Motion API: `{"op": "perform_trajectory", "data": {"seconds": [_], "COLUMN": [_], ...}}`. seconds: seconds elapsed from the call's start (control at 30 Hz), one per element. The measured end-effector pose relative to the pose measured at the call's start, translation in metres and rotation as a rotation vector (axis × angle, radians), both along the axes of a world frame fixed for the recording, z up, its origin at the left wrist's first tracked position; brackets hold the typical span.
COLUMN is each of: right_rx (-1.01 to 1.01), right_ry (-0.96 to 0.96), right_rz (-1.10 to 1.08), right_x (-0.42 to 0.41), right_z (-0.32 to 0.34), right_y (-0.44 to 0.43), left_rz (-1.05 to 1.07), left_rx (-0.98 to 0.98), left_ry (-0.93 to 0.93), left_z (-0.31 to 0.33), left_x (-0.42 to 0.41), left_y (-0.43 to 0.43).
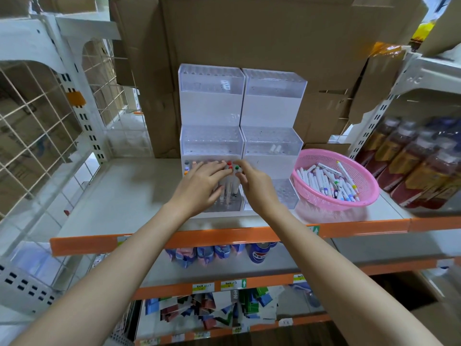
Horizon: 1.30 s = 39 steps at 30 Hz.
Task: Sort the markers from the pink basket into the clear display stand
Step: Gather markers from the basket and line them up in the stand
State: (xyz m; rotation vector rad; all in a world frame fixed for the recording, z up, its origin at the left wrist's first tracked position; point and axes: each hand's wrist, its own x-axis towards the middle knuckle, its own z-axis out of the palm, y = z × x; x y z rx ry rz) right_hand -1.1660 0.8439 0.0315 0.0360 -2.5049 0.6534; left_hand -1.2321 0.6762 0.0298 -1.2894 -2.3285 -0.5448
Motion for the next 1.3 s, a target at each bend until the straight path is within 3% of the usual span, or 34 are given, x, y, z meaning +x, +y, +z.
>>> {"op": "perform_trajectory", "data": {"seconds": [0.2,0.37,0.87,1.07,1.3], "right_rx": [-0.036,0.071,0.114,-0.073,0.013], "right_ry": [-0.063,-0.094,0.003,-0.109,-0.227], "right_rz": [-0.069,-0.105,-0.17,-0.096,-0.158], "right_x": [0.001,-0.005,0.005,0.019,0.042], "right_z": [-0.005,-0.005,0.004,0.004,0.001], "right_y": [-0.002,-0.002,-0.003,0.003,0.044], "left_rz": [0.027,0.048,0.076,0.129,0.087], "left_rx": [0.008,0.002,-0.053,0.044,-0.003], "left_ry": [0.029,0.043,0.006,-0.066,0.007], "left_z": [0.0,-0.002,-0.003,0.005,0.015], "left_x": [0.0,0.003,0.011,0.012,0.029], "left_y": [-0.005,-0.007,-0.007,0.003,0.05]}}
